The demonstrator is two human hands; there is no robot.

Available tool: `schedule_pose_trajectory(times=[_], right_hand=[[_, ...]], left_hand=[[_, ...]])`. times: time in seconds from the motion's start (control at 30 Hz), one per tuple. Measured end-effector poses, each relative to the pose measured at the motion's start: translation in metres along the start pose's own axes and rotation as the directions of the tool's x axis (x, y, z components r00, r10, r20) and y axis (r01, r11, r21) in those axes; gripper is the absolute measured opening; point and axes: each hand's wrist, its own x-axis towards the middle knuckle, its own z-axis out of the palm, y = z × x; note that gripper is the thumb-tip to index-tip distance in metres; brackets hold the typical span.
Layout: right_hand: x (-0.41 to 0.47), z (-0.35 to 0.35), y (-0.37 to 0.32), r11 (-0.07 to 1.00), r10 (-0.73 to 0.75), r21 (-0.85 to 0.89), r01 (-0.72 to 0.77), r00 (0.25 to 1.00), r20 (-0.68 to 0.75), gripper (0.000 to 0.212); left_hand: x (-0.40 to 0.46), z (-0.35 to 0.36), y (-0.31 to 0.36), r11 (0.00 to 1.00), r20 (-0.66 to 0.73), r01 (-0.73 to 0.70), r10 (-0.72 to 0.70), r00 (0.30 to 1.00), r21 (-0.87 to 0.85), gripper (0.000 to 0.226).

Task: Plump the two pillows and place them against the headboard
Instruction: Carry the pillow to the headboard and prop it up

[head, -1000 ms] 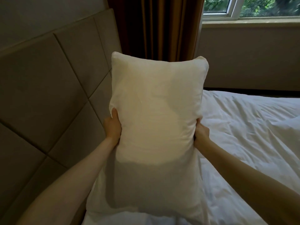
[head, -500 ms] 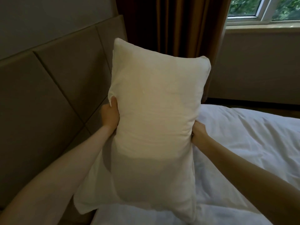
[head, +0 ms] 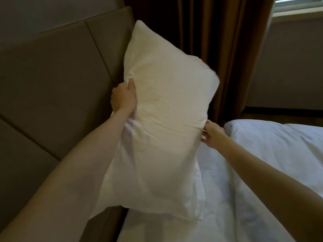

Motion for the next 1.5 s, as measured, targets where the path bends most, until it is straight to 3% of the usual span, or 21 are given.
schedule_pose_trajectory(times=[0.17, 0.3, 0.4, 0.57, 0.67, 0.73, 0.8, 0.9, 1.03, 1.17, 1.3, 1.4, 1.5], right_hand=[[0.019, -0.015, 0.02, 0.976, 0.004, -0.216, 0.017, 0.995, 0.095, 0.05], [0.022, -0.025, 0.042, 0.944, -0.03, -0.324, 0.058, 0.996, 0.09, 0.042], [0.018, -0.029, 0.055, 0.937, -0.027, -0.346, 0.052, 0.997, 0.078, 0.035], [0.002, -0.037, 0.075, 0.933, 0.022, -0.359, -0.008, 0.999, 0.033, 0.03], [-0.011, -0.036, 0.089, 0.93, 0.063, -0.364, -0.058, 0.998, 0.001, 0.032], [-0.02, -0.033, 0.096, 0.927, 0.07, -0.369, -0.068, 0.997, -0.007, 0.027], [-0.031, -0.031, 0.101, 0.925, 0.074, -0.372, -0.075, 0.997, -0.016, 0.018], [-0.048, -0.035, 0.111, 0.916, 0.09, -0.389, -0.099, 0.995, -0.043, 0.007], [-0.07, -0.05, 0.12, 0.917, 0.085, -0.385, -0.106, 0.994, -0.071, 0.009], [-0.084, -0.056, 0.117, 0.918, 0.089, -0.381, -0.11, 0.993, -0.073, 0.01], [-0.095, -0.053, 0.108, 0.927, 0.059, -0.367, -0.076, 0.997, -0.056, 0.01], [-0.107, -0.049, 0.097, 0.931, 0.027, -0.363, -0.041, 0.999, -0.042, 0.012], [-0.125, -0.047, 0.085, 0.929, -0.01, -0.37, 0.0, 1.0, -0.026, 0.016]], left_hand=[[-0.009, 0.052, -0.013, 0.968, 0.236, -0.195, 0.155, 0.959, 0.158, 0.03], [-0.035, 0.065, -0.05, 0.977, 0.277, -0.169, 0.129, 0.952, 0.127, 0.024], [-0.051, 0.065, -0.078, 0.97, 0.389, -0.108, 0.014, 0.921, 0.219, 0.03], [-0.111, 0.058, -0.114, 0.92, 0.54, 0.064, -0.282, 0.793, 0.385, 0.082], [-0.143, 0.051, -0.13, 0.886, 0.508, 0.145, -0.379, 0.773, 0.44, 0.099], [-0.148, 0.046, -0.133, 0.881, 0.481, 0.269, -0.443, 0.756, 0.389, 0.092], [-0.15, 0.044, -0.131, 0.9, 0.478, 0.265, -0.413, 0.775, 0.347, 0.068], [-0.131, 0.037, -0.115, 0.95, 0.442, 0.121, -0.243, 0.863, 0.287, 0.03], [-0.066, 0.023, -0.078, 0.948, 0.313, -0.113, 0.015, 0.95, 0.296, 0.019], [-0.063, 0.011, -0.078, 0.883, 0.275, -0.263, 0.162, 0.948, 0.388, 0.019], [-0.129, -0.002, -0.127, 0.856, 0.465, -0.268, 0.037, 0.885, 0.443, 0.025], [-0.149, -0.02, -0.142, 0.894, 0.467, -0.187, -0.027, 0.884, 0.406, 0.026], [-0.129, -0.039, -0.126, 0.915, 0.469, -0.214, 0.031, 0.883, 0.343, 0.024]])
